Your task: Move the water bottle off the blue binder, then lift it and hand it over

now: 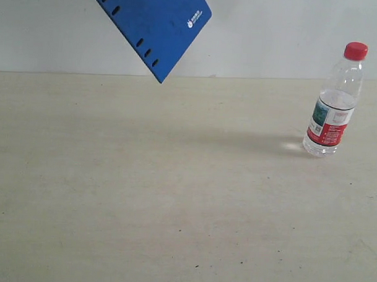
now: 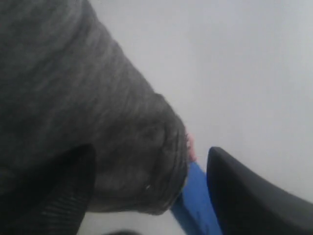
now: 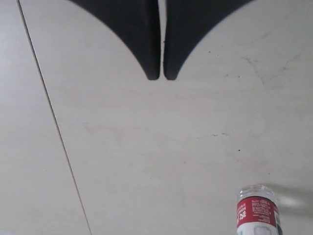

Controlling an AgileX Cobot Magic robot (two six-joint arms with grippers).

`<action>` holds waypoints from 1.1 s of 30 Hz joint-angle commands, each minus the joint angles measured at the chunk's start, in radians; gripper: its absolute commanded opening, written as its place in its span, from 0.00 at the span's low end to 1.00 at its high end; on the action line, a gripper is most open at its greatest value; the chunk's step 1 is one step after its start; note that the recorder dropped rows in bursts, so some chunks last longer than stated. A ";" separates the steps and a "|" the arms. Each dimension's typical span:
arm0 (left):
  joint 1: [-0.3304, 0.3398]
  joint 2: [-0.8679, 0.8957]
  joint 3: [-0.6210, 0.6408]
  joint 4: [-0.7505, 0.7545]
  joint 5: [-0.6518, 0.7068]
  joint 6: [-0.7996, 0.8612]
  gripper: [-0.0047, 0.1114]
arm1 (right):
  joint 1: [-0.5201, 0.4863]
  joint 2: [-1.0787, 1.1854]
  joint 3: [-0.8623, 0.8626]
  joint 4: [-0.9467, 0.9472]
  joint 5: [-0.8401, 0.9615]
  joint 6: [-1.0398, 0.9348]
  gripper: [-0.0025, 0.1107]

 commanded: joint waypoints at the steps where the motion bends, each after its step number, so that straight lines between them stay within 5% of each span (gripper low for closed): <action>1: 0.077 -0.103 -0.002 0.050 0.096 0.004 0.57 | 0.002 -0.005 0.000 -0.013 0.006 0.009 0.02; 18: 0.107 -0.548 -0.002 0.048 0.167 0.004 0.57 | 0.002 -0.005 0.000 -0.019 -0.006 -0.015 0.02; 23: 0.107 -0.571 0.157 0.077 -0.090 0.004 0.57 | 0.002 -0.005 0.000 -0.007 0.014 -0.010 0.02; 33: 0.107 -0.772 0.529 0.115 -0.116 0.004 0.57 | 0.002 -0.005 0.000 -0.005 0.016 -0.008 0.02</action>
